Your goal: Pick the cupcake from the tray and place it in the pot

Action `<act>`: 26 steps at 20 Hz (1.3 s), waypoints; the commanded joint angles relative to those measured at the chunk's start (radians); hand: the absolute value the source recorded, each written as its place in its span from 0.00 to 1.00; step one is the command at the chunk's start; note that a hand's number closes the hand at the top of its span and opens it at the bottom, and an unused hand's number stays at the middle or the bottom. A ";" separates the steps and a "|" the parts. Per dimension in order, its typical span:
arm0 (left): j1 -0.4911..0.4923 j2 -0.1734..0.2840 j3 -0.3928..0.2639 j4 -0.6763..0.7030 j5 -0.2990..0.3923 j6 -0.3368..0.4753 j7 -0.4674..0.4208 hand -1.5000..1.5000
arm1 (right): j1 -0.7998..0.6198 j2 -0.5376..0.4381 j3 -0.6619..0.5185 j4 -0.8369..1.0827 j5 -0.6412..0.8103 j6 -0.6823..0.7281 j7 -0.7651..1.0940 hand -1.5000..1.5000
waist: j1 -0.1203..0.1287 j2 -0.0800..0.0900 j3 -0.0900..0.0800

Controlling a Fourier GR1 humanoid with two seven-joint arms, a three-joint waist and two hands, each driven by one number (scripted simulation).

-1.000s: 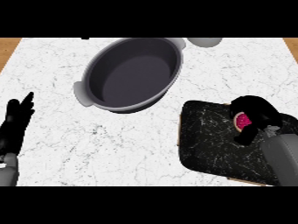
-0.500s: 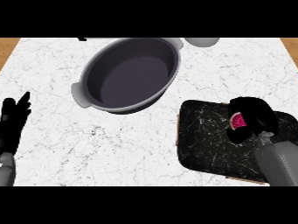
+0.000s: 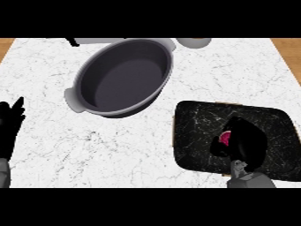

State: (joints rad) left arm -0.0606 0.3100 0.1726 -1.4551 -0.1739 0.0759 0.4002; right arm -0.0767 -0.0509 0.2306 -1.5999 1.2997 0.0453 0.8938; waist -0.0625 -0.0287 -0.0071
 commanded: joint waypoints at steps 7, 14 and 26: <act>-0.018 0.001 -0.027 -0.034 -0.006 -0.021 0.035 0.50 | -0.140 0.050 0.386 -0.430 0.403 -0.010 0.371 1.00 | 0.051 0.008 0.004; -0.049 -0.019 -0.043 -0.001 -0.026 -0.008 0.015 0.50 | -0.425 0.050 0.558 -0.473 0.530 0.303 0.504 1.00 | 0.068 0.020 0.003; -0.068 -0.014 -0.054 -0.003 -0.009 -0.048 0.000 0.50 | -0.799 0.050 0.228 -0.154 0.125 0.241 0.519 1.00 | 0.139 0.034 0.003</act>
State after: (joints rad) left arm -0.1304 0.2930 0.1208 -1.4535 -0.1887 0.0414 0.4024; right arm -0.7442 -0.0141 0.5394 -1.8616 1.5244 0.2298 1.1974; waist 0.0562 0.0021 -0.0041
